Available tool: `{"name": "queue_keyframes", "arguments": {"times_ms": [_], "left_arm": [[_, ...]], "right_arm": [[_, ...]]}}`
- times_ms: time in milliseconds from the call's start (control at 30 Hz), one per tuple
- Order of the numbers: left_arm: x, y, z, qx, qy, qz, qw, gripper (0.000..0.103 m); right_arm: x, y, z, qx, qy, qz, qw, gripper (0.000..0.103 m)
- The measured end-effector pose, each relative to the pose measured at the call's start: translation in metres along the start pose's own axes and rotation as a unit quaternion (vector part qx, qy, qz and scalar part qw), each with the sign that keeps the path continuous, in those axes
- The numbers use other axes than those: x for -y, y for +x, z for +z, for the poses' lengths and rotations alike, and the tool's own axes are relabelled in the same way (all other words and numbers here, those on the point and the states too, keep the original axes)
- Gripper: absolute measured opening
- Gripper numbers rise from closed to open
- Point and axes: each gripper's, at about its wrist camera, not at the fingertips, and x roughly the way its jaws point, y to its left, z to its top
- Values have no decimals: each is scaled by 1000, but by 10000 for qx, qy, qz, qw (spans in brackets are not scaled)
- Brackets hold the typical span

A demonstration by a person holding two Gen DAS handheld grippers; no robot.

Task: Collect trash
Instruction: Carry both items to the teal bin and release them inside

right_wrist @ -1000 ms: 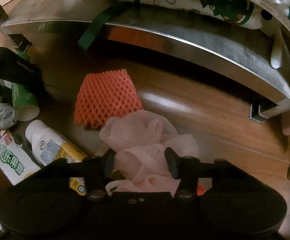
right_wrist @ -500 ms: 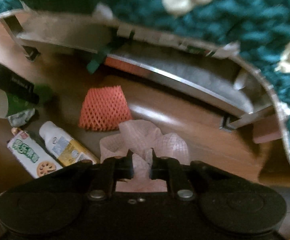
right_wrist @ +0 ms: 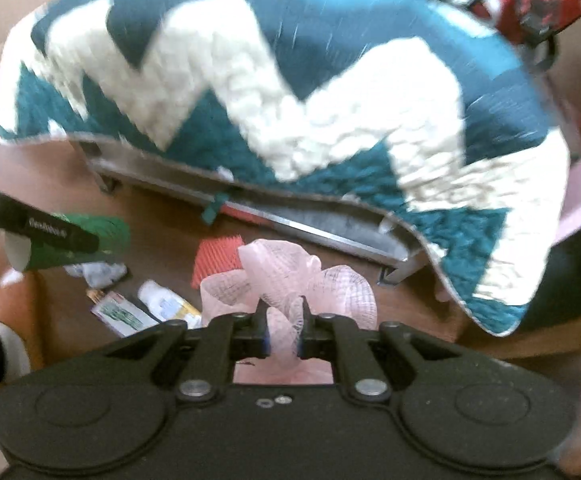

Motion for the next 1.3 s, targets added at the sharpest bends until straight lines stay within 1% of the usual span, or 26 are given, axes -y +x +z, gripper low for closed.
{"name": "queue_keyframes", "arguments": {"times_ms": [33, 167, 233, 300, 333, 467, 633, 767, 867, 1100, 1233, 1300], "left_arm": [[6, -17, -1, 105, 82, -57, 9999, 48], [34, -76, -7, 504, 324, -264, 9979, 48], [49, -107, -12, 774, 495, -348, 9952, 48], [64, -140, -17, 1051, 673, -452, 9912, 48], [72, -156, -20, 1185, 749, -503, 9888, 48], [101, -217, -33, 1666, 1056, -726, 9777, 48], [141, -284, -54, 2204, 1479, -1037, 9585, 48], [170, -322, -69, 2520, 1757, -1299, 9427, 48], [192, -344, -75, 2675, 1930, -1473, 9325, 48], [254, -395, -83, 3034, 2416, -1854, 9029, 48], [299, -419, -88, 3184, 2813, -2092, 8807, 48], [323, -430, -89, 3211, 2960, -2225, 8717, 48]], "right_arm": [[1, -11, 1, -1, 21, 84, 10000, 10], [5, -69, 3, 320, 159, 80, 9993, 9], [11, -98, 1, 509, 186, 41, 9985, 9], [16, -132, -3, 748, 244, -51, 9969, 9], [19, -142, -4, 682, 287, -112, 9972, 9], [36, -203, -13, 1066, 508, -270, 9926, 9], [56, -267, -29, 1513, 625, -554, 9849, 9], [73, -313, -42, 1870, 730, -855, 9759, 8], [89, -343, -49, 2073, 819, -1071, 9689, 8], [134, -399, -61, 2360, 1137, -1553, 9525, 7], [168, -431, -66, 2469, 1304, -1886, 9415, 7], [189, -446, -70, 2486, 1450, -2014, 9363, 7]]}}
